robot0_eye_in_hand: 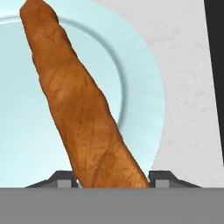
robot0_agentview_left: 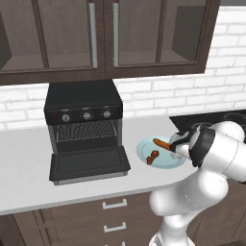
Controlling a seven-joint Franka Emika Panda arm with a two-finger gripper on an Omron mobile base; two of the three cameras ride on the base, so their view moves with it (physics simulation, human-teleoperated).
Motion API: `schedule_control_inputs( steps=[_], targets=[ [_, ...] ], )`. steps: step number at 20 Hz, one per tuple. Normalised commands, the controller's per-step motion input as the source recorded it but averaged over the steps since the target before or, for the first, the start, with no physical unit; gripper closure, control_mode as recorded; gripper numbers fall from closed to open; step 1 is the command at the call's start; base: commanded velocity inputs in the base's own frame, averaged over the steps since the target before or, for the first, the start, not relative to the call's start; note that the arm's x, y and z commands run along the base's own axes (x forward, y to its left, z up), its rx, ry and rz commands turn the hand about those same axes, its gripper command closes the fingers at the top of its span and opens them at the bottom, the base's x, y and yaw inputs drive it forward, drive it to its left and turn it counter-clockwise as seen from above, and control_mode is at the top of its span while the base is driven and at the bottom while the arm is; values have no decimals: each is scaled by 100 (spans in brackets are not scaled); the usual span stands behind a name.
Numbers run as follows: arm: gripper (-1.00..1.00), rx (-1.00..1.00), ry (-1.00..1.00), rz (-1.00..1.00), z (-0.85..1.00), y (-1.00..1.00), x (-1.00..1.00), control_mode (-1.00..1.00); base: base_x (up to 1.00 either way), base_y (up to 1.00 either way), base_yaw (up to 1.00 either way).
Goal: Pick up the kebab skewer and baguette bread, and place them inside the toaster oven. Close the toaster oven door and start by setting the timer.
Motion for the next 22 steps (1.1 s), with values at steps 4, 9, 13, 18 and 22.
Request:
schedule_control_inputs(
  steps=[4, 9, 13, 18, 22],
  targets=[
    [100, 0, 0, -1, 12, 0, -6, -100, 0, 0, 0],
    [100, 0, 0, -9, 67, 6, -19, -100, 0, 0, 0],
    [100, 0, 1, -17, 83, 12, -28, -100, 0, 0, 0],
    [100, 0, 0, -21, 66, 65, -40, -100, 0, 0, 0],
    [100, 0, 0, -14, 43, 84, -39, -100, 0, 0, 0]
  ],
)
